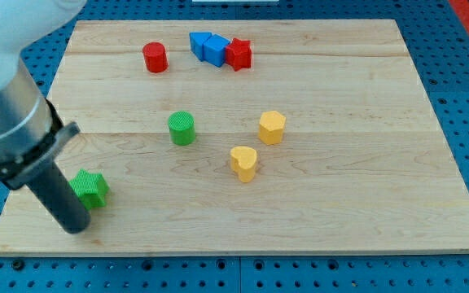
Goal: Push the green star to the bottom left of the green circle
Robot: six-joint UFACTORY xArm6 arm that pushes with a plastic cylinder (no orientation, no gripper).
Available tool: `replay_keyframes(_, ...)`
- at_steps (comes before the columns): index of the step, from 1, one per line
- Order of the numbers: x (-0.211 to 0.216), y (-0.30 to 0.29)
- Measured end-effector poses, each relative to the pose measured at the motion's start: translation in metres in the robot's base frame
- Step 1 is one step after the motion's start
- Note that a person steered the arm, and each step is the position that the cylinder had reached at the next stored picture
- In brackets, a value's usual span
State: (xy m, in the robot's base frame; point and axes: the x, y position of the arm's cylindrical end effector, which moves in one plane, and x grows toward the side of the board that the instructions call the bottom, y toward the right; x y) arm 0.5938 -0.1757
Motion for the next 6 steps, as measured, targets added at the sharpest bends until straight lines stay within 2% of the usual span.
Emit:
replay_keyframes(1,0.002,0.057)
replay_keyframes(5,-0.053,-0.009)
replay_keyframes(6,-0.083,0.07)
